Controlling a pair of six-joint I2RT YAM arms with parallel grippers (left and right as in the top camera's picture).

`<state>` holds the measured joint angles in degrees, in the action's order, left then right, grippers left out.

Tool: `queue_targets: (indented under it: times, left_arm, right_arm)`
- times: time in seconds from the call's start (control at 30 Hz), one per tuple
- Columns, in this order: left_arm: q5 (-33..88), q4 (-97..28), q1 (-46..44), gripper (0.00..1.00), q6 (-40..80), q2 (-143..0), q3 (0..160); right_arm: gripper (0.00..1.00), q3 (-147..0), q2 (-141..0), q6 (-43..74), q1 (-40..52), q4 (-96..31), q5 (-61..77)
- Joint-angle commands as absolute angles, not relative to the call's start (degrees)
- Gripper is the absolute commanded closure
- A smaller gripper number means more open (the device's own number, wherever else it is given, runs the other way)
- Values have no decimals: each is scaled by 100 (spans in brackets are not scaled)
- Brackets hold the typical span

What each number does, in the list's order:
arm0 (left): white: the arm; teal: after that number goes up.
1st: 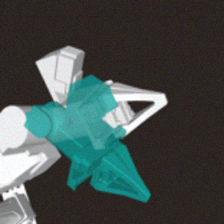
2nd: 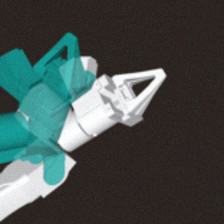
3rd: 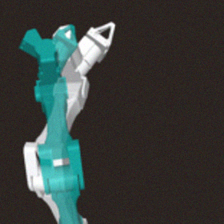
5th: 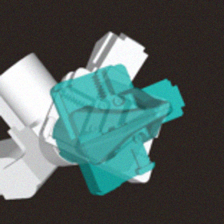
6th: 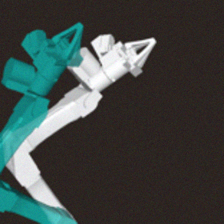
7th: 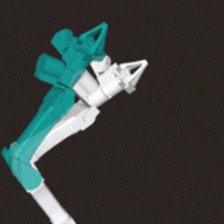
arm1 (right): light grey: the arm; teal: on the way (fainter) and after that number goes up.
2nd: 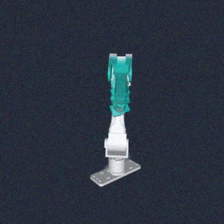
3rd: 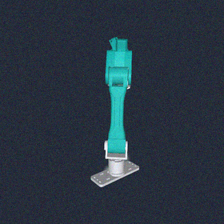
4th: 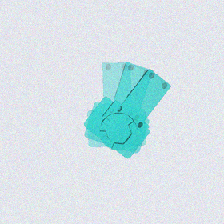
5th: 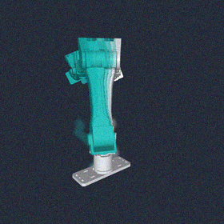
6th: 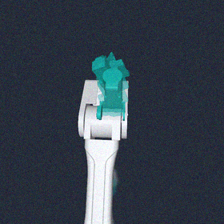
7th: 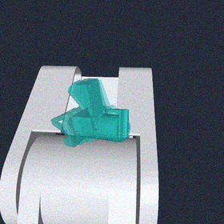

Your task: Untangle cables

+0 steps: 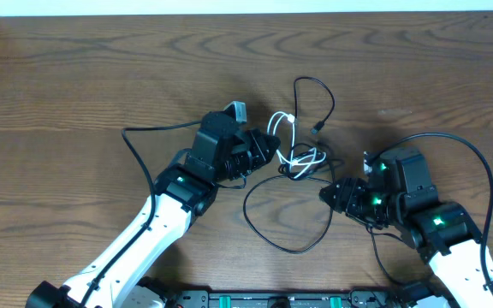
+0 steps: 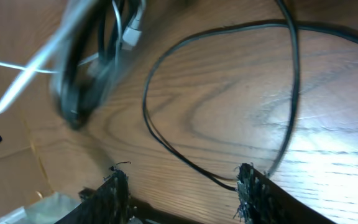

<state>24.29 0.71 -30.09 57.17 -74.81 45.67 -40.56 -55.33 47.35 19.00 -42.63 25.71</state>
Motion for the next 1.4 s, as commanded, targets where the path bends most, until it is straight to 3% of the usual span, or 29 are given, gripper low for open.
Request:
queue_targets:
  times: [0.0, 0.43, 0.6, 0.73, 0.93, 1.37]
  left_arm:
    - [2486, 97, -3074, 92, 5900, -7446, 4589]
    - [2530, 755, -3374, 92, 6539, -7446, 4589]
    - [2665, 917, -3374, 92, 6810, -7443, 4589]
    - [3063, 2073, -3273, 93, 6825, -7345, 4589]
    - [3068, 3074, -2646, 92, 6829, -6810, 4589]
    - [3068, 2718, -950, 92, 6713, -5531, 4589]
  right_arm:
    - [46, -4119, -5548, 4978, 1959, -4088, 2604]
    - [49, -4119, -5905, 5579, 2130, -3701, 2093]
    - [47, -4119, -6473, 6410, 2410, -3706, 1424]
    - [48, -4117, -7227, 6982, 2469, -3905, 913]
    - [49, -4119, -7804, 6987, 2429, -4097, 862]
    - [51, -4119, -7876, 6978, 2051, -4775, 139]
